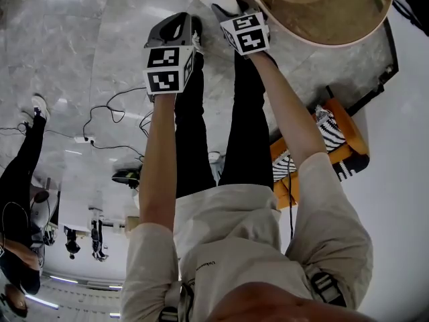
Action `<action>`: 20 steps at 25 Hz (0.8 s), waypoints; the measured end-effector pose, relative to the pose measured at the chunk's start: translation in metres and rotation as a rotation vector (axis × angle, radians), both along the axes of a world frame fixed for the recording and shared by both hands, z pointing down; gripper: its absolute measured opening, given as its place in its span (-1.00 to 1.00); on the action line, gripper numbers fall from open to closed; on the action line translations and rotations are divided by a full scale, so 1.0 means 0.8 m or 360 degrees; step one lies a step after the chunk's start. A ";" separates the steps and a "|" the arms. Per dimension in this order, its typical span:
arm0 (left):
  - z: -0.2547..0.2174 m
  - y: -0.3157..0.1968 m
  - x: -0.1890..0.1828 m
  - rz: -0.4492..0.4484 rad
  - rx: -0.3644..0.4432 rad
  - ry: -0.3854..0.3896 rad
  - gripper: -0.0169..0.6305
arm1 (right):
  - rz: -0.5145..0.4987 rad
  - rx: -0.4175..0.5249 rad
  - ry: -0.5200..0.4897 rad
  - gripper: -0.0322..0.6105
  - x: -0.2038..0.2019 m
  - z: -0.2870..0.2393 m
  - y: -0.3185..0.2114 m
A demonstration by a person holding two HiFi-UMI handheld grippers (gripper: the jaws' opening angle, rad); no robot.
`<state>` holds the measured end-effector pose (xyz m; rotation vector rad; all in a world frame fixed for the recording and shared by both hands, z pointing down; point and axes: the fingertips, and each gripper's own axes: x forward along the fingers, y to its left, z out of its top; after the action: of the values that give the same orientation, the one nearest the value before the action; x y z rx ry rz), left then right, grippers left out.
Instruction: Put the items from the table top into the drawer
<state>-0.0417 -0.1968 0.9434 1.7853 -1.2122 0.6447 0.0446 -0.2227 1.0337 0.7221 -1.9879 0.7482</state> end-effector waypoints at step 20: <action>0.013 -0.003 0.019 0.0016 -0.0019 0.0069 -0.88 | 0.0269 0.0062 0.0035 -0.11 0.021 0.053 -0.009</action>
<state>-0.0263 -0.1993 0.9538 1.7878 -1.1684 0.6145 0.0614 -0.2295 1.0765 0.9267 -1.9432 0.7984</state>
